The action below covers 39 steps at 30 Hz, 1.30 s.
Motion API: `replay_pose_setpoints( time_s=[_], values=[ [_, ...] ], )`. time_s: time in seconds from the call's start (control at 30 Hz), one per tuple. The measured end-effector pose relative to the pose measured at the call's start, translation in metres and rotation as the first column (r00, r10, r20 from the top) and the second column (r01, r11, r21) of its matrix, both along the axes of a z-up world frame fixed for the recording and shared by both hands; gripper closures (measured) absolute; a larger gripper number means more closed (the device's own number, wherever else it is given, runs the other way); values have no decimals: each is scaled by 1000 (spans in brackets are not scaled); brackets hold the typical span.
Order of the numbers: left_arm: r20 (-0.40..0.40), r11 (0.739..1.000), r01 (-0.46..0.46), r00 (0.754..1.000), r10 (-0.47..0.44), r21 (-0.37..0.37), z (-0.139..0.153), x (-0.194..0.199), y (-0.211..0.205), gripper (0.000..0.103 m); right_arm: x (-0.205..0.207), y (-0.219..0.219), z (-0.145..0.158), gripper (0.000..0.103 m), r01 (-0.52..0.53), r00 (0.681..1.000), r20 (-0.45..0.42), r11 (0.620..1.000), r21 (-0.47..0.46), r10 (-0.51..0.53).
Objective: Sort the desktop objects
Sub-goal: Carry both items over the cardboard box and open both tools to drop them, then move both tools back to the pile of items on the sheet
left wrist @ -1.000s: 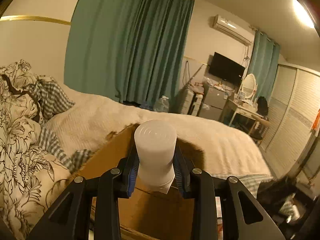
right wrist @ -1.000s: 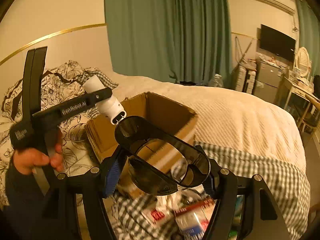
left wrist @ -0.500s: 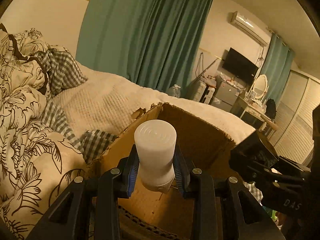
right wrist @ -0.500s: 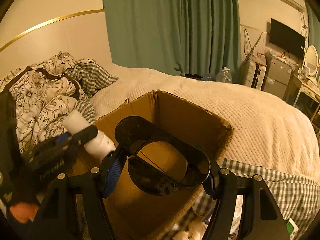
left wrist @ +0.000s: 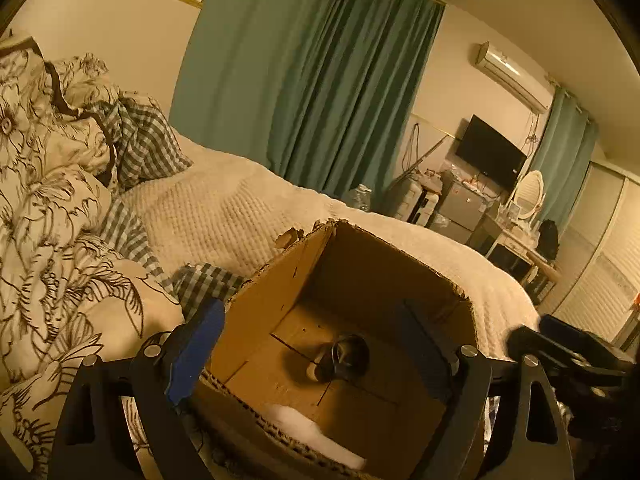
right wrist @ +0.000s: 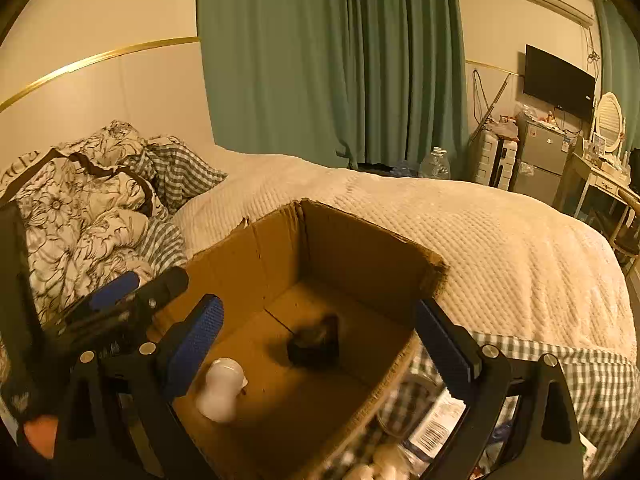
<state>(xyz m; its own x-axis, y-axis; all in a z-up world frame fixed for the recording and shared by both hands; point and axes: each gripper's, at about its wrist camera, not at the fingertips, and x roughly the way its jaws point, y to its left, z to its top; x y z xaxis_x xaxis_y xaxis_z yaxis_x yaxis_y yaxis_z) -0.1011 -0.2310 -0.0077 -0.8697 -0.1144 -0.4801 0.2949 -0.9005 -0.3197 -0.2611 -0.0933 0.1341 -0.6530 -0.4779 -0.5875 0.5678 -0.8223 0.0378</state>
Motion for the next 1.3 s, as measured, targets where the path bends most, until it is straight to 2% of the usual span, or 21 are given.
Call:
replay_pose_setpoints(
  time_s=[0.2, 0.33, 0.47, 0.53, 0.67, 0.73, 0.8, 0.87, 0.97, 1.1, 1.2, 1.3],
  values=[
    [-6, 997, 44, 999, -45, -68, 15, 14, 35, 12, 29, 64, 21, 6, 64, 997, -40, 998, 6, -64],
    [-15, 986, 148, 989, -149, -74, 23, 31, 75, 8, 61, 125, 35, 0, 135, 987, -89, 990, 31, -132],
    [-8, 968, 219, 975, -221, -119, 29, 46, 123, 8, 92, 179, 40, 0, 227, 967, -133, 971, 69, -217],
    [13, 960, 254, 967, -255, -118, 27, 51, 144, 8, 107, 205, 38, 0, 260, 959, -134, 964, 58, -250],
    [82, 940, 331, 942, -324, -85, 6, 63, 191, 8, 125, 242, 22, 0, 307, 949, -86, 951, 37, -303],
    [109, 928, 360, 930, -350, -95, -6, 67, 214, 8, 131, 259, 7, 0, 342, 939, -59, 939, 46, -339],
    [137, 909, 401, 912, -386, -109, -18, 71, 239, 8, 134, 271, -6, 0, 363, 932, -36, 930, 58, -361],
    [161, 881, 462, 882, -444, -103, -33, 70, 261, 8, 135, 285, -22, 0, 377, 926, 2, 924, 67, -378],
    [182, 859, 505, 855, -486, -80, -52, 65, 275, 8, 134, 308, -42, 0, 402, 912, 61, 914, 58, -405],
    [219, 859, 507, 848, -483, -71, -73, 55, 281, 8, 131, 327, -59, 0, 423, 900, 92, 905, 55, -426],
    [237, 849, 524, 834, -497, -64, -82, 51, 286, 7, 125, 333, -70, 0, 427, 896, 108, 903, 54, -430],
    [261, 819, 569, 803, -535, -73, -88, 46, 292, 8, 117, 335, -83, 0, 412, 898, 145, 910, 52, -415]
  ],
)
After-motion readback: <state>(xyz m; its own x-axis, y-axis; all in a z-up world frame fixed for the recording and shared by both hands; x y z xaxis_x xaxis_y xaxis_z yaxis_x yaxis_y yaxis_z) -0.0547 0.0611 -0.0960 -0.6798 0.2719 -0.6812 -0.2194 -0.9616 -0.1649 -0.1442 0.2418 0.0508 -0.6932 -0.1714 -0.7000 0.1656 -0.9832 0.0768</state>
